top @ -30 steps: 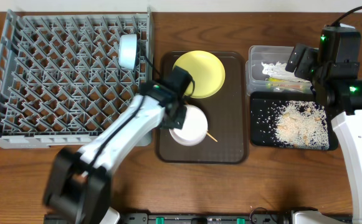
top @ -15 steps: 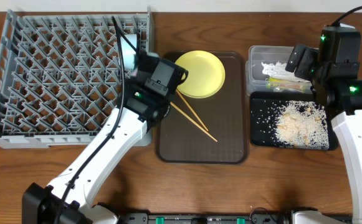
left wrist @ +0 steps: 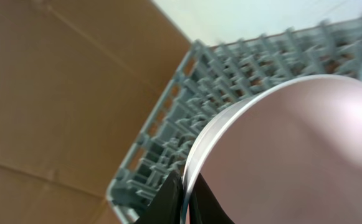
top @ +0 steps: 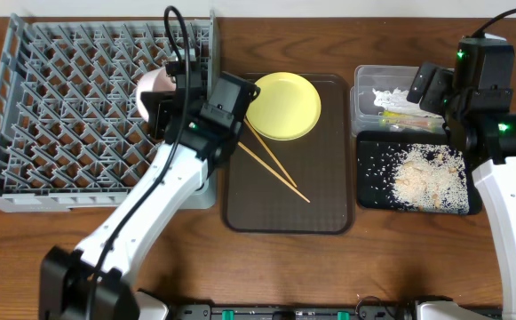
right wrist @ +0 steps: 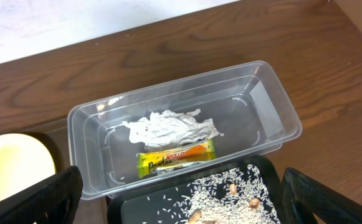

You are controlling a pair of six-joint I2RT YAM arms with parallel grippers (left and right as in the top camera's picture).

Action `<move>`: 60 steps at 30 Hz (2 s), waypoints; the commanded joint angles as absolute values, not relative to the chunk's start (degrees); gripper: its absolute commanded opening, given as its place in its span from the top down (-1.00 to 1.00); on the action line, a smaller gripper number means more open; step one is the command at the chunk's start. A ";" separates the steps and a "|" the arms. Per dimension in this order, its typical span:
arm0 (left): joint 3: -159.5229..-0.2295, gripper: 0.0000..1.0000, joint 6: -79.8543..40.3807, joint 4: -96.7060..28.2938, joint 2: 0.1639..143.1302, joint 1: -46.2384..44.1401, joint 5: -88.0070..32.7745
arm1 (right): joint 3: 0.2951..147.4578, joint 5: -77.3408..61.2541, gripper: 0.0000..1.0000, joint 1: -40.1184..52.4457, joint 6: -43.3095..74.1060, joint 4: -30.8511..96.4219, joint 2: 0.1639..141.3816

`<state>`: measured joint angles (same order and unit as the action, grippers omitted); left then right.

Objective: Sort waste into correct bins and load items into the dishwasher
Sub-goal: 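Lower the pink-white bowl into the rack and open the left gripper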

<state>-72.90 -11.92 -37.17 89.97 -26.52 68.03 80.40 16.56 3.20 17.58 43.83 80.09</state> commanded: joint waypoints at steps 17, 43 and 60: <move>-72.64 0.85 -7.38 -33.47 102.78 -21.15 74.19 | 80.47 17.56 -0.99 2.68 18.22 43.77 79.83; -68.18 0.85 -8.21 -31.46 102.98 -24.56 74.41 | 80.47 17.56 -0.99 2.68 18.22 43.77 79.83; -67.59 0.85 -10.59 -26.68 102.98 -24.58 84.73 | 80.47 17.56 -0.99 2.68 18.22 43.77 79.83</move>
